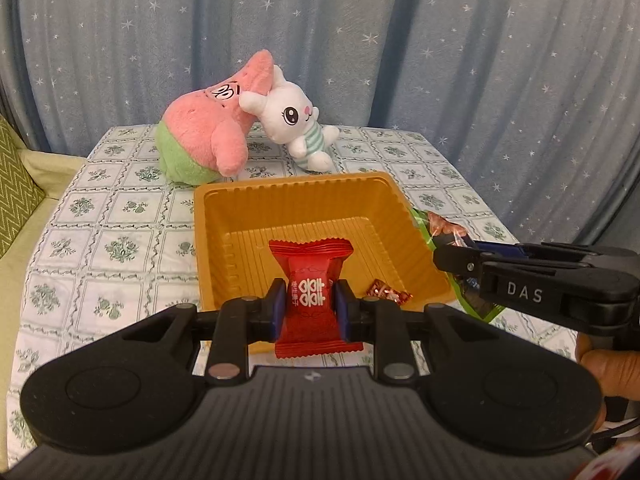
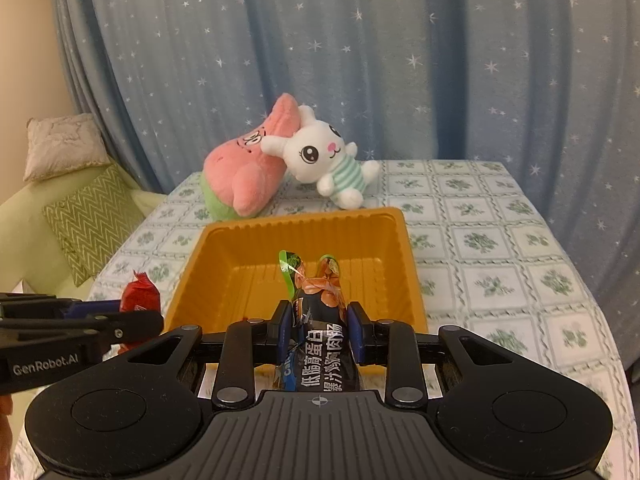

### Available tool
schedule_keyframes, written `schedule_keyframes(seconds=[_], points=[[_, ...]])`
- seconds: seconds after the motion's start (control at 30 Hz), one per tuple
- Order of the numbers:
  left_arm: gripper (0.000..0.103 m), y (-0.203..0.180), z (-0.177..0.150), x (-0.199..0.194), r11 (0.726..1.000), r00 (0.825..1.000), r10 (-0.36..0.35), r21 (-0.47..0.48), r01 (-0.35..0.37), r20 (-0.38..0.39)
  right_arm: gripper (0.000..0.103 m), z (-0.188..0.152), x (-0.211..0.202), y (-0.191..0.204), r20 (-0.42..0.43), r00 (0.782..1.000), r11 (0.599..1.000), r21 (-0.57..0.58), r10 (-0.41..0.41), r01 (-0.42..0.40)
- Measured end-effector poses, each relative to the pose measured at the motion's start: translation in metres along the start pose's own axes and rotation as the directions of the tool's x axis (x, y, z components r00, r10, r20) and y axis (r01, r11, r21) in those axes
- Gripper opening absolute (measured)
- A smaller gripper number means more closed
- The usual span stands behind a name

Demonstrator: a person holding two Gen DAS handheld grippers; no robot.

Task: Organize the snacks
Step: 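Carry the red candy and the snack bar over the orange tray with both tools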

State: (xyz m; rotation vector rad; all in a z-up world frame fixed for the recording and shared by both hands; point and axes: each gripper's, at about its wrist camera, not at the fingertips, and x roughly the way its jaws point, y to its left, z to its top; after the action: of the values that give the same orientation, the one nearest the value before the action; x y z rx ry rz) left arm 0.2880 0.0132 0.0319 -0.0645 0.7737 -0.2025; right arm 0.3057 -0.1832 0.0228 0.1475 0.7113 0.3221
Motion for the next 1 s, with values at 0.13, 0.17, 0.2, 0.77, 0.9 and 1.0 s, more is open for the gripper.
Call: schedule_keyframes(seconds=[0.13,0.17,0.2,0.77,0.9,1.0], points=[[0.023,0.003,0.008,0.013,1.0,1.0,0.013,0.014,-0.013,-0.008,0.03,0.008,0.015,-0.002,-0.01,1.0,1.0,0.007,0.0,0.0],[0.023,0.003,0.01,0.016,1.0,1.0,0.016,0.018,-0.016,-0.009,0.03,0.01,0.018,-0.003,-0.013,1.0,1.0,0.008,0.0,0.0],[0.023,0.003,0.011,0.019,1.0,1.0,0.017,0.023,-0.017,-0.01,0.03,0.011,0.022,-0.004,-0.015,1.0,1.0,0.011,0.001,-0.001],[0.028,0.014,0.03,0.069,1.0,1.0,-0.007,0.0,0.007,-0.015,0.03,0.018,0.05,-0.021,-0.036,0.999,0.998,0.05,-0.022,0.024],[0.037,0.015,0.029,0.068,1.0,1.0,0.001,0.009,-0.001,-0.008,0.03,0.016,0.051,-0.023,-0.039,0.999,0.998,0.053,-0.023,0.025],[0.038,0.016,0.025,0.065,1.0,1.0,0.003,0.013,-0.003,-0.009,0.03,0.015,0.053,-0.025,-0.045,0.999,0.998,0.06,-0.023,0.026]])
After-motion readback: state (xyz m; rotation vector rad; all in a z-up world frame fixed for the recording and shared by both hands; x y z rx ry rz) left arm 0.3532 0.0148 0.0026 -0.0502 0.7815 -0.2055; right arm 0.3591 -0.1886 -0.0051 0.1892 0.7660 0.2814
